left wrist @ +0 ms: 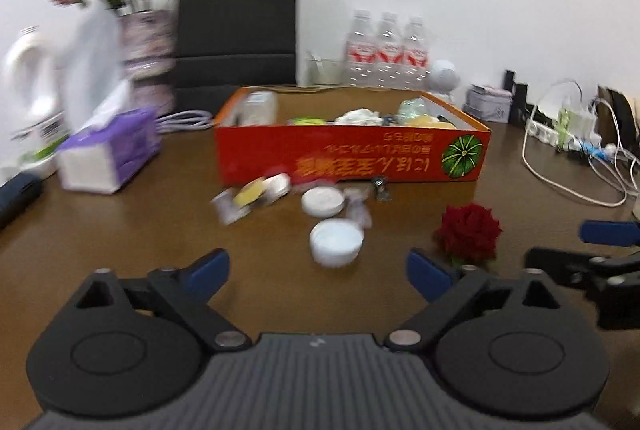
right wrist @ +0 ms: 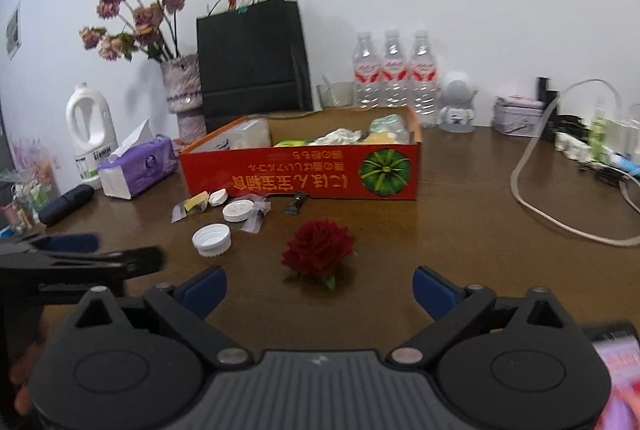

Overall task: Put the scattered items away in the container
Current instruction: 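Grasp the white bottle cap with the left tool while the right tool grasps the red rose, then carry the bottle cap and red rose over the box and open both tools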

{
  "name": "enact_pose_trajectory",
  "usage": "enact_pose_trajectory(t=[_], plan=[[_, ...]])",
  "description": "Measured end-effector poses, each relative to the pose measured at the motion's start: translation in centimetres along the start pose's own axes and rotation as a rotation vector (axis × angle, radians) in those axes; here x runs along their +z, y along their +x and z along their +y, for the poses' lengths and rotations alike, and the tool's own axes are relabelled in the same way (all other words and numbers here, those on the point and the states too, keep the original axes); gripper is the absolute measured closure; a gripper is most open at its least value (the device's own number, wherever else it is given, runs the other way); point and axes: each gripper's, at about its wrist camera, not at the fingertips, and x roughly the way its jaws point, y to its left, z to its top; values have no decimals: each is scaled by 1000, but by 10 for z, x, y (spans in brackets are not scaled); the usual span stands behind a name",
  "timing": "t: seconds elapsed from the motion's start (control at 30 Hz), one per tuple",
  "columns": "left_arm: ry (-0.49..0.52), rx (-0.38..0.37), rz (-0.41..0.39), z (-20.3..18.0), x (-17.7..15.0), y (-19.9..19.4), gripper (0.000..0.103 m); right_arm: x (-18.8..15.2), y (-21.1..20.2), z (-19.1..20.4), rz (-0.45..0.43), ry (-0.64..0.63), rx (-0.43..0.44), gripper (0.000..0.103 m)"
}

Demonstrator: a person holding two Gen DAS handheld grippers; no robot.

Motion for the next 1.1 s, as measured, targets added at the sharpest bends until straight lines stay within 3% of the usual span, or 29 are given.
enact_pose_trajectory(t=[0.07,0.23,0.3,0.33,0.37,0.4,0.53,0.67,0.87,1.1], plan=[[20,3,21,-1,6,21,26,9,21,2,28,-26,-7,12],[-30,-97,101,6,15,54,27,25,59,9,64,-102,-41,18],[-25,-98,120,6,14,61,38,27,73,13,92,-130,-30,20],[-28,-88,130,6,13,64,54,28,80,15,112,-140,-25,29],[-35,-84,140,7,13,67,61,27,86,18,135,-148,-19,35],[-45,-83,140,9,13,68,61,27,91,19,156,-152,-14,49],[-64,-98,133,13,12,63,62,25,92,19,157,-115,-10,60],[-71,-80,76,14,10,39,62,26,72,18,115,-81,-10,62],[-129,-9,-60,15,-5,-36,62,9,15,35,-8,-103,53,62],[-170,77,-176,22,-35,-100,62,-12,-26,53,-39,-33,87,62]])
